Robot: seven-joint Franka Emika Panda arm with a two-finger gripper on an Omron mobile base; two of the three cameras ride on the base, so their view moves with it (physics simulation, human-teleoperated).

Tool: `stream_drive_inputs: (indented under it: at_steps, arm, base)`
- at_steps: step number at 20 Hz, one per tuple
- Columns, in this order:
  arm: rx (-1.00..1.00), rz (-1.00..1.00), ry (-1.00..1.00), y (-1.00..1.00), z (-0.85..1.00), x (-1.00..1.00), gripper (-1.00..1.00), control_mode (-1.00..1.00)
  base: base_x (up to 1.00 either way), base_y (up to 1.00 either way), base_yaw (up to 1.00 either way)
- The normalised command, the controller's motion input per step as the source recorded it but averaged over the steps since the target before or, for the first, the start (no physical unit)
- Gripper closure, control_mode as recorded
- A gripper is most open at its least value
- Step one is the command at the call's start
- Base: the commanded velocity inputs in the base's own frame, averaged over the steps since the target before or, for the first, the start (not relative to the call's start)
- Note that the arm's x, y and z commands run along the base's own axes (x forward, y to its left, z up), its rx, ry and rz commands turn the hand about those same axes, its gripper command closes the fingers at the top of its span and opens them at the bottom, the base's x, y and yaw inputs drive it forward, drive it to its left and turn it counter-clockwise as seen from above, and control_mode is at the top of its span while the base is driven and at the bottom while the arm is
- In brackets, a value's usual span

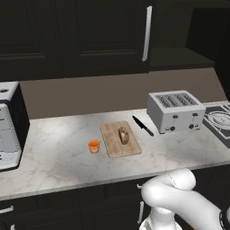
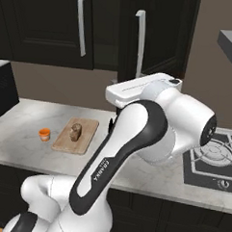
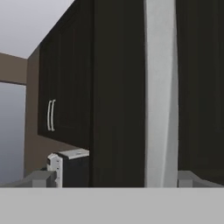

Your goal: Pick the bread, place it on the cutting board, pick the jam, place it on the counter, and close the cabinet.

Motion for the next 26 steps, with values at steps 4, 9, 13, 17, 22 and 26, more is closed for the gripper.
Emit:
stream_drive_inputs:
  at_steps: [4,9,13,17,22,26]
  arm:
    - [0.02,-0.03,0.00,0.40,0.00,0.13,-1.00,-1.00]
    - [0.04,0.00,0.00,0.35,0.00,0.21,-1.00,-1.00]
    - [0.06,0.00,0.00,0.32,0.00,0.26,-1.00,-1.00]
    - [0.05,0.00,0.00,0.31,0.00,0.22,-1.00,-1.00]
    - [0.03,0.00,-0.01,0.32,0.00,0.15,-1.00,-1.00]
    - [0.02,0.00,-0.02,0.29,0.00,0.15,-1.00,-1.00]
  base:
    - [0.00,0.00,0.00]
    - [0.00,0.00,0.00]
    - [0.00,0.00,0.00]
    - [0.00,0.00,0.00]
    - [0.00,0.00,0.00]
    - [0.00,0.00,0.00]
